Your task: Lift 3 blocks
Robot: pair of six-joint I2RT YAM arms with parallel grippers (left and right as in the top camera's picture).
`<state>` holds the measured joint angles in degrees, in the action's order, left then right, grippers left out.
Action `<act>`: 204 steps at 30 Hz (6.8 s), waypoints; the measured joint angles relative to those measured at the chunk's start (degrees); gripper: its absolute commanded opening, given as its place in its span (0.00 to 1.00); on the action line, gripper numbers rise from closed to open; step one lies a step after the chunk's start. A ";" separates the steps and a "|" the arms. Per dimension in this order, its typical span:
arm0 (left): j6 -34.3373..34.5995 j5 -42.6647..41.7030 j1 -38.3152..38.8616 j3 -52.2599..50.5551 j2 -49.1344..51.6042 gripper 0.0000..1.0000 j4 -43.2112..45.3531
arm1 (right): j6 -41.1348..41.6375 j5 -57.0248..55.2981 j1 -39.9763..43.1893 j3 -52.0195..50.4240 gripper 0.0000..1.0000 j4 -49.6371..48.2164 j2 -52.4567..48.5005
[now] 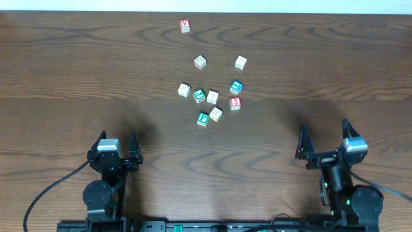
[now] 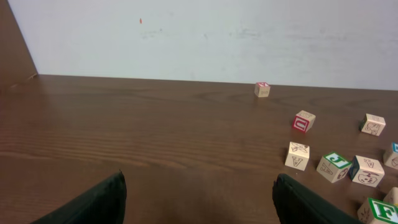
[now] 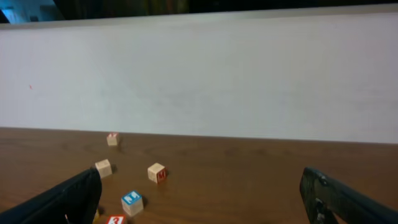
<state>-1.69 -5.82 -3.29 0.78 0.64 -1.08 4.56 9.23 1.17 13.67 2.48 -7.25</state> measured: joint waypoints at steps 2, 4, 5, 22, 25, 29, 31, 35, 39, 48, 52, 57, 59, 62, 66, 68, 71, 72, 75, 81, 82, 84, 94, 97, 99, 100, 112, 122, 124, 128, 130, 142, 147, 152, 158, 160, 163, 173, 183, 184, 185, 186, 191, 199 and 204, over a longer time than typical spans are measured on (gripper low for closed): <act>-0.02 0.00 0.00 0.00 0.04 0.76 0.00 | 0.39 0.24 0.00 2.62 0.99 2.78 -5.22; 0.00 0.02 0.00 0.00 0.07 0.76 0.00 | 0.63 1.51 0.00 5.79 0.99 5.42 -11.80; -0.02 0.00 0.00 0.00 0.07 0.76 0.00 | 0.66 2.16 0.00 7.28 0.99 6.75 -14.40; -0.02 0.00 0.00 0.09 0.11 0.76 -0.04 | 0.76 6.62 -11.47 47.45 0.99 47.32 -57.22; -0.02 0.00 0.00 0.11 0.11 0.76 -0.11 | 0.81 5.86 -16.59 51.93 0.99 50.14 -64.35; 0.00 0.02 0.00 0.13 0.11 0.76 -0.13 | 0.81 5.88 -23.47 56.15 0.99 47.47 -73.11; 0.00 0.02 0.00 0.13 0.11 0.76 -0.13 | 0.81 6.05 -26.32 56.83 0.99 45.03 -76.59; 0.00 0.02 0.00 0.13 0.11 0.76 -0.13 | 0.81 5.73 -29.49 56.85 0.99 40.35 -81.59; 0.00 0.02 0.00 0.13 0.11 0.76 -0.13 | 4.20 0.20 -30.67 56.89 0.99 33.86 -86.84; -0.02 0.00 0.00 0.13 0.11 0.76 -0.13 | 9.03 -7.85 -30.47 56.89 0.79 25.94 -97.44; 0.00 0.02 0.00 0.13 0.11 0.76 -0.13 | 10.19 -10.67 -30.42 56.89 0.80 24.00 -100.67; 0.00 0.00 0.00 0.13 0.11 0.76 -0.13 | 10.38 -11.96 -29.68 56.89 0.81 22.43 -102.79; 0.00 0.02 0.00 0.13 0.11 0.76 -0.13 | 10.38 -12.28 -28.85 56.89 0.73 22.27 -103.10; 0.00 0.00 0.00 0.13 0.11 0.76 -0.13 | 10.62 -12.76 -27.58 56.89 0.66 21.81 -103.69; 0.00 0.00 0.00 0.13 0.11 0.76 -0.13 | 10.91 -12.90 -26.08 56.89 0.66 21.77 -105.31; 0.00 0.02 0.00 0.13 0.11 0.76 -0.13 | 10.84 -12.94 -25.73 56.89 0.62 21.75 -105.92; 0.00 0.02 0.00 0.13 0.11 0.76 -0.13 | 9.97 -12.81 -25.73 56.89 0.50 21.59 -106.25; 0.00 0.02 0.00 0.13 0.11 0.76 -0.13 | 9.92 -12.70 -25.77 56.89 0.47 21.57 -106.27; 0.00 0.02 0.00 0.13 0.11 0.76 -0.13 | 9.66 -12.66 -25.77 56.89 0.34 21.16 -106.27; 0.00 0.02 0.00 0.13 0.11 0.76 -0.13 | 9.53 -12.63 -25.81 57.13 0.13 21.33 -106.27; 0.00 0.02 0.00 0.13 0.11 0.75 -0.13 | 9.64 -12.48 -25.86 57.37 0.11 21.90 -106.27; 0.00 0.00 0.00 0.13 0.11 0.76 -0.15 | 9.73 -12.04 -25.94 57.66 0.05 23.52 -106.27; -0.02 0.02 0.00 0.13 0.11 0.76 -0.13 | 16.98 -9.57 -26.71 58.73 0.01 34.91 -105.18; 0.00 0.02 0.00 0.13 0.11 0.75 -0.13 | 19.04 -9.42 -27.43 58.88 0.01 37.38 -105.02; -0.02 0.02 0.00 0.13 0.11 0.76 -0.13 | 20.39 -9.42 -28.35 58.99 0.01 39.04 -104.98; 0.00 0.02 0.00 0.13 0.11 0.76 -0.13 | 20.92 -9.42 -28.81 59.04 0.01 39.80 -104.98; 0.00 0.00 0.00 0.13 0.11 0.76 -0.13 | 27.52 -9.68 -35.23 58.99 0.41 43.39 -104.78; 0.00 0.02 0.00 0.13 0.11 0.76 -0.13 | 28.41 -10.40 -36.00 58.03 0.55 43.67 -105.44; 0.00 0.02 0.00 0.13 0.11 0.76 -0.13 | 28.55 -10.73 -36.00 58.03 0.58 43.52 -105.44; 0.00 0.02 0.00 0.13 0.11 0.76 -0.13 | 28.28 -11.23 -35.89 58.03 0.64 43.04 -105.44; 0.00 0.00 0.00 0.13 0.11 0.76 -0.13 | 27.87 -11.30 -35.78 58.05 0.70 43.01 -105.44; 0.00 0.02 0.00 0.13 0.11 0.76 -0.13 | 20.87 -11.52 -34.01 69.09 0.84 47.04 -105.96; 0.00 0.02 0.00 0.13 0.11 0.76 -0.13 | 17.07 -9.60 -34.01 72.94 0.48 45.86 -105.96; 0.00 0.00 0.00 0.13 0.11 0.76 -0.13 | 15.72 -8.31 -34.01 73.29 0.18 41.42 -105.96; 0.00 0.02 0.00 0.13 0.11 0.76 -0.13 | 15.61 -7.63 -34.73 73.29 0.11 36.24 -105.96; 0.00 0.02 0.00 0.13 0.11 0.76 -0.13 | 15.56 -7.61 -35.34 73.29 0.09 35.08 -105.96; 0.00 0.00 0.00 0.13 0.11 0.76 -0.13 | 15.56 -7.52 -35.93 73.29 0.07 34.25 -106.01; 0.00 0.02 0.00 0.13 0.11 0.76 -0.13 | 15.67 -7.52 -36.13 73.61 0.01 34.47 -114.20; 0.00 0.00 0.00 0.13 0.11 0.76 -0.15 | 15.76 -7.52 -36.13 73.96 0.01 37.24 -116.41; 0.00 0.00 0.00 0.13 0.11 0.76 -0.15 | 15.78 -7.52 -36.13 74.03 0.01 38.05 -116.41; 0.00 0.02 0.00 0.13 0.11 0.76 -0.13 | 15.78 -7.52 -36.13 74.10 0.01 38.82 -116.39; 0.00 0.00 0.00 0.13 0.11 0.76 -0.15 | 15.78 -7.50 -36.13 74.23 0.01 39.58 -116.39; 0.00 0.00 0.00 0.13 0.11 0.76 -0.15 | 15.80 -7.50 -36.13 74.51 0.01 42.58 -116.32; 0.00 0.02 0.00 0.13 0.11 0.76 -0.13 | 16.46 -7.58 -36.48 74.71 0.01 46.60 -116.24; 0.00 0.00 0.00 0.13 0.11 0.76 -0.15 | 18.27 -7.69 -37.13 74.73 0.01 48.41 -116.17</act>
<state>-1.69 -5.82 -3.29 0.91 0.75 -1.23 22.83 1.54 -35.97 88.40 50.89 -123.42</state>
